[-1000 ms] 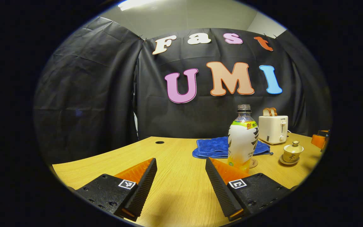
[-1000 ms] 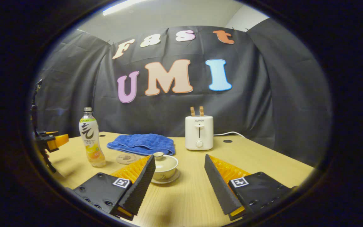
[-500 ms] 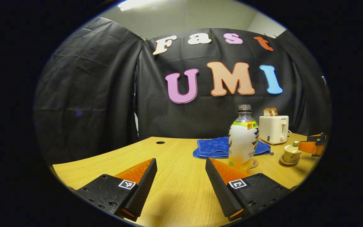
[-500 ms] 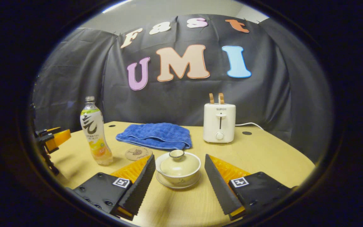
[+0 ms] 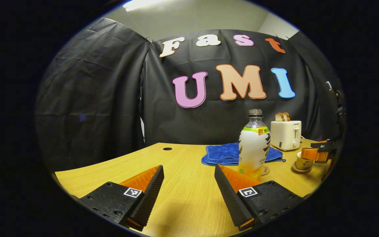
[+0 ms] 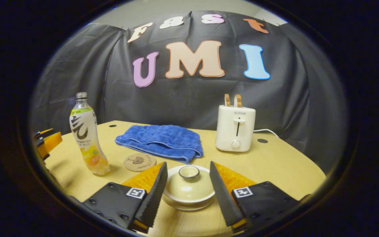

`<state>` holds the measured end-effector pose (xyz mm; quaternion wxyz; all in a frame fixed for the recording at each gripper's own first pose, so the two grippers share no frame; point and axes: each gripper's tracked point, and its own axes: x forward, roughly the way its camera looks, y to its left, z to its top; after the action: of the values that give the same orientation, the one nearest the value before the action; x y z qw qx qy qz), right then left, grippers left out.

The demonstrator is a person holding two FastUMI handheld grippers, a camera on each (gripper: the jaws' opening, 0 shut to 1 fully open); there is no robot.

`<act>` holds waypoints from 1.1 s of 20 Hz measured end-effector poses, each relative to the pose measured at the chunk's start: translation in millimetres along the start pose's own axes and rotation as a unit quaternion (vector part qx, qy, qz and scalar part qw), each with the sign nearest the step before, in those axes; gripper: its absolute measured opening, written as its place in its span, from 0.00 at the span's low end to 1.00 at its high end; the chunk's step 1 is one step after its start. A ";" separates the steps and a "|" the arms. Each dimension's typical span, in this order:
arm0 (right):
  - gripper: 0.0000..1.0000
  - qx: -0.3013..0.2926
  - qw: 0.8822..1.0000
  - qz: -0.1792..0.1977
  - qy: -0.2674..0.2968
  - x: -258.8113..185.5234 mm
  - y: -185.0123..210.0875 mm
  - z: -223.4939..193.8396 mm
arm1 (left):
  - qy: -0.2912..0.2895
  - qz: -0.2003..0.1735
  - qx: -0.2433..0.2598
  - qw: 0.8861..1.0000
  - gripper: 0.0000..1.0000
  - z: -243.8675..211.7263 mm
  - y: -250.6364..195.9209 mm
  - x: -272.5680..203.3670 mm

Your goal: Open the teacup lid with one hand, grasp the water bottle and pour water into the teacup with the other hand; after pouring, place the water bottle on the coaster and then close the teacup lid.

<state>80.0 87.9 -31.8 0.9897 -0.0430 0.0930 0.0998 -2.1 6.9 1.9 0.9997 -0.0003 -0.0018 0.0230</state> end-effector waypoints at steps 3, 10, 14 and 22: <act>0.71 -0.002 1.000 -0.003 -0.003 6.3 -1.1 2.0 | 0.000 -0.006 0.000 1.000 0.90 -0.1 -1.2 0.6; 0.33 -0.001 1.000 0.000 -0.013 7.4 -1.2 4.9 | 0.000 -0.011 0.000 1.000 0.90 -0.4 -1.9 0.8; 0.33 0.024 0.999 -0.003 -0.038 -3.8 -8.7 9.9 | -0.001 -0.031 -0.001 1.000 0.90 -0.4 -6.8 1.7; 0.32 0.034 0.998 -0.015 -0.055 -34.7 -34.7 8.3 | -0.003 -0.156 -0.005 0.988 0.90 0.5 -58.6 -7.1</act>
<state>55.1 48.3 -14.6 0.9956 -0.0053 0.0415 0.0838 -6.6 -51.9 2.4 0.9911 -0.0048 -0.0046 -0.1330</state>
